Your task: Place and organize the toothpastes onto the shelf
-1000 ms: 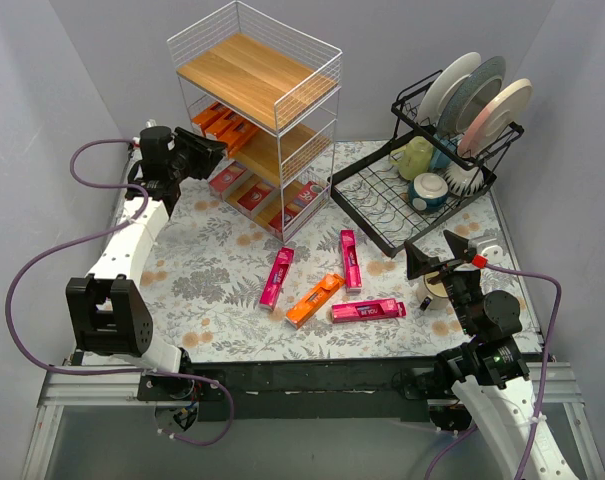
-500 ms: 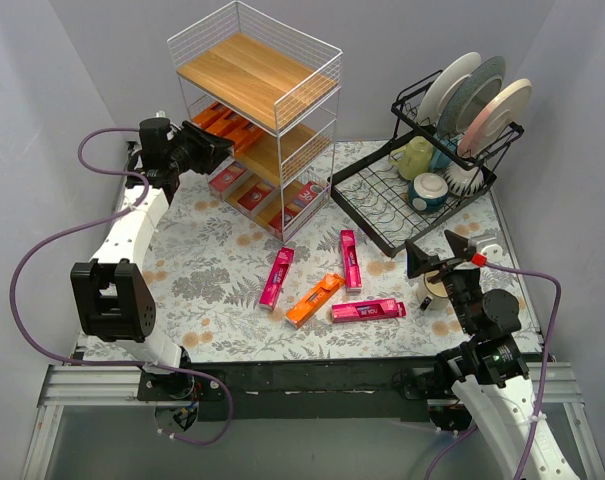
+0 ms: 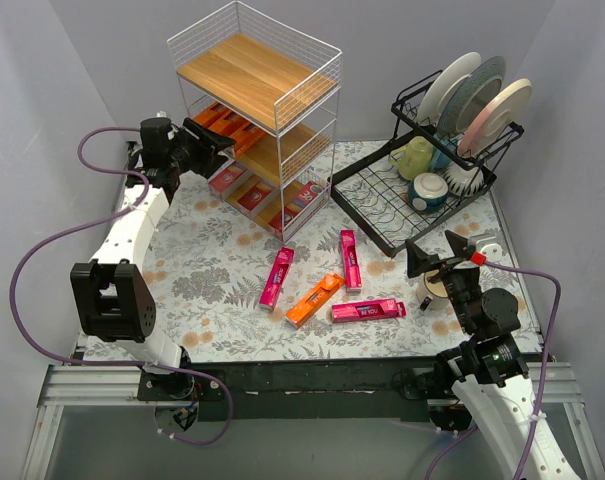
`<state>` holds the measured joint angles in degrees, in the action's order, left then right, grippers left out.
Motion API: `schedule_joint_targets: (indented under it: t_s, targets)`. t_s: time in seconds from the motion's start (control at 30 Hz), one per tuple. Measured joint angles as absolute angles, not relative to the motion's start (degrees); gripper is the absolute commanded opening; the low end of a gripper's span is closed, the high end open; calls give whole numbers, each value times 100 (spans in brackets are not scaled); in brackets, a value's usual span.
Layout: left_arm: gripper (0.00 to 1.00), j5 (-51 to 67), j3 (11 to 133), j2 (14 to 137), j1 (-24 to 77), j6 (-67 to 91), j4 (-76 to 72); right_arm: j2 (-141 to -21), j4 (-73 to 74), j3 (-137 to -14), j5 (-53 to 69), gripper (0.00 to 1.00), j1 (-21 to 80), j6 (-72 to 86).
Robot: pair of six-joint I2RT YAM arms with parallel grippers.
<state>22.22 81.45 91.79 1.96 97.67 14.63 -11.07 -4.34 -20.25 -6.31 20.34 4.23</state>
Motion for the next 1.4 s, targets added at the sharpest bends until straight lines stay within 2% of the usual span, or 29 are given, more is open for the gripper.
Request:
schedule_joint_targets:
  t_s: [0.03,0.17,0.27,0.43,0.63,0.9,1.17,1.4]
  targets:
    - [60,2174,8134,9170,193,9767,1459,-1107,-432,-2025,-631,99,2034,425]
    - [85,1986,8090,9056,169,9686,1507,-1079,-432,-2025,-631,99,2034,421]
    - [92,1820,8077,8884,161,9504,1566,-1070,-432,-2025,-631,99,2034,405]
    - [98,1472,7719,8132,156,8783,1662,-1092,-287,-2134,-626,98,2034,384]
    - [98,1179,6351,6458,388,7546,1494,-1092,-263,-2244,-626,99,2034,333]
    - [98,884,4362,5140,2292,6521,1041,-1201,-97,-2329,-626,98,2034,276]
    - [98,-526,3981,5846,5122,6031,827,-1313,-32,-2329,-628,99,2034,274]
    - [94,-1376,3979,6794,6149,5955,847,-1310,-5,-2329,-628,99,2034,274]
